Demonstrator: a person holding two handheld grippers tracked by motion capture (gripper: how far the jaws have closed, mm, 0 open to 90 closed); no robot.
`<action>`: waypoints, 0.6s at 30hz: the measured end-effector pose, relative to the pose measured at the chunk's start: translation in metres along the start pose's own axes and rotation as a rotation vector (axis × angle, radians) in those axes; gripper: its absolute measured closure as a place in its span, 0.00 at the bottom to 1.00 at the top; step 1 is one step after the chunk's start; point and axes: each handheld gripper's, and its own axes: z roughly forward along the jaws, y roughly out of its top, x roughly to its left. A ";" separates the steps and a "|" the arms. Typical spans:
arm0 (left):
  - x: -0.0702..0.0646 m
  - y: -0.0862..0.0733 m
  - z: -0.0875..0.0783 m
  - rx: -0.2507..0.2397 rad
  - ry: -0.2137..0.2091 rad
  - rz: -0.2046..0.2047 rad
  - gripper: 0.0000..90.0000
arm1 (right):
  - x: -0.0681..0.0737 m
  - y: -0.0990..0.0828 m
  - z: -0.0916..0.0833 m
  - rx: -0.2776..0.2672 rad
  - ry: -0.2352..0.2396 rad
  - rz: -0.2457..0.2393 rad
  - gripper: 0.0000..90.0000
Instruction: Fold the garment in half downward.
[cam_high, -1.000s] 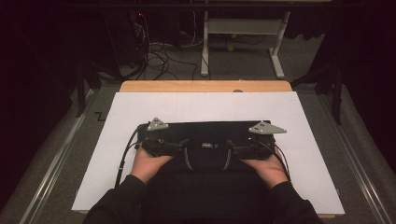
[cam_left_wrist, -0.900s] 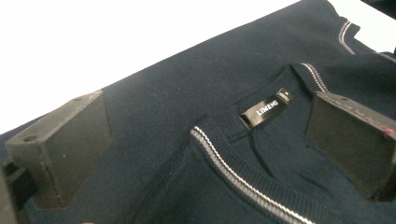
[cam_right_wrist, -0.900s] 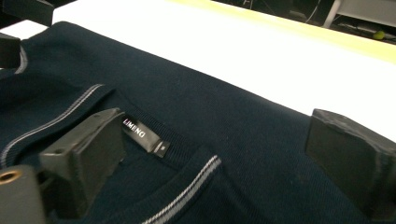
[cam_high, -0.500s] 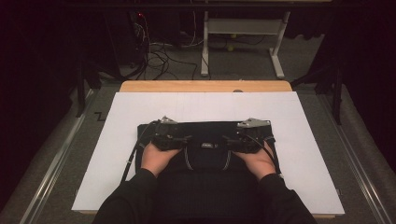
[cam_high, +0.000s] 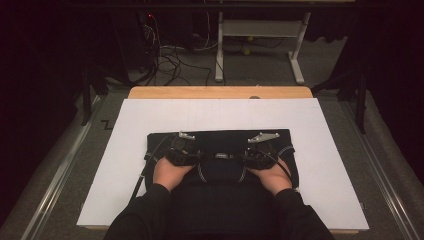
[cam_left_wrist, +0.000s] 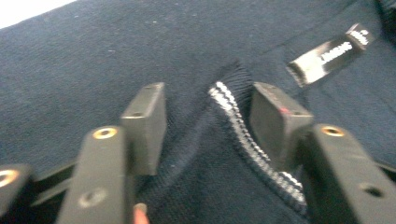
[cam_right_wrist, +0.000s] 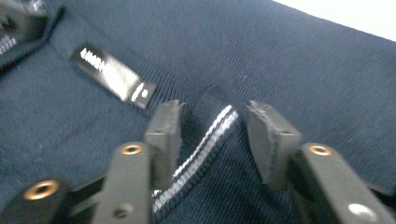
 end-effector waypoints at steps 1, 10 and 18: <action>-0.001 0.000 0.000 -0.003 -0.002 0.007 0.59 | 0.000 -0.001 0.000 -0.006 0.007 0.004 0.71; -0.005 -0.003 -0.003 -0.023 -0.007 0.028 0.84 | 0.003 -0.002 -0.004 -0.023 0.002 -0.042 0.91; -0.011 -0.017 -0.035 -0.186 -0.026 0.031 0.84 | 0.009 -0.008 -0.033 -0.180 0.017 -0.053 0.91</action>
